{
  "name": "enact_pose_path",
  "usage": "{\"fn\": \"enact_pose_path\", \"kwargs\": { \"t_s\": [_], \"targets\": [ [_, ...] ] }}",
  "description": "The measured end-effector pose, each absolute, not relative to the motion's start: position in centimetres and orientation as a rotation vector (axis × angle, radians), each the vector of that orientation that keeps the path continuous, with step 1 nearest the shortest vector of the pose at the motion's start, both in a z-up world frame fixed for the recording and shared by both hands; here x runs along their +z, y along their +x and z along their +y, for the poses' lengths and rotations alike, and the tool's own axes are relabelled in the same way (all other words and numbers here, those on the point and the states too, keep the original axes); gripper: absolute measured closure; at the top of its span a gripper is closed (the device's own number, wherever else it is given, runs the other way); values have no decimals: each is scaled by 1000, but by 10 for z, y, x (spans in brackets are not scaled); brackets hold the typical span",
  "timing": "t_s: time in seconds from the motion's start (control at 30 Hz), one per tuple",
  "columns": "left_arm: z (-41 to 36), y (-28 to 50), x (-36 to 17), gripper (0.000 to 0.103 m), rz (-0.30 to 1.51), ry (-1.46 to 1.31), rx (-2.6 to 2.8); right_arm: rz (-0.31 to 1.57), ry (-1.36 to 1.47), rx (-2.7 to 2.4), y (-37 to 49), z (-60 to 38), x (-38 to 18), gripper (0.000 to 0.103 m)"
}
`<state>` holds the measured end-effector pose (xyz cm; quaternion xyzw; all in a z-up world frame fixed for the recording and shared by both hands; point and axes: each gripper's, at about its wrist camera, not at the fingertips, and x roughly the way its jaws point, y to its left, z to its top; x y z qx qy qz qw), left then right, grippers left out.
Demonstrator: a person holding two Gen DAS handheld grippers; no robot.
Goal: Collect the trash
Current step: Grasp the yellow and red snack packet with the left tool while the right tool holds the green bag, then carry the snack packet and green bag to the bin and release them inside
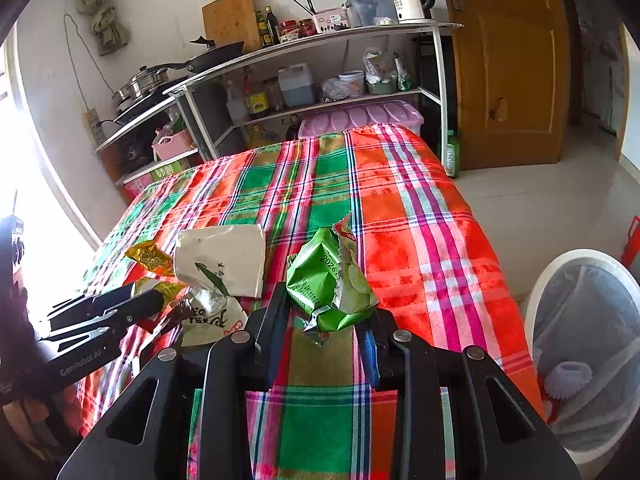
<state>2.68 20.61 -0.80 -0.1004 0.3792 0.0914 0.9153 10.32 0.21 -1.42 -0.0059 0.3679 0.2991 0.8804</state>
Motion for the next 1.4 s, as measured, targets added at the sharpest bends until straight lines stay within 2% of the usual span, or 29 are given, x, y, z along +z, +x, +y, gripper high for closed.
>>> {"fn": "enact_pose_path", "kwargs": {
  "t_s": [0.57, 1.4],
  "targets": [
    [138, 28, 32, 63, 709, -128, 57, 711, 48, 552, 84, -57, 7, 70],
    [-19, 82, 43, 63, 704, -22, -234, 661, 118, 243, 77, -222, 21, 70]
  ]
}}
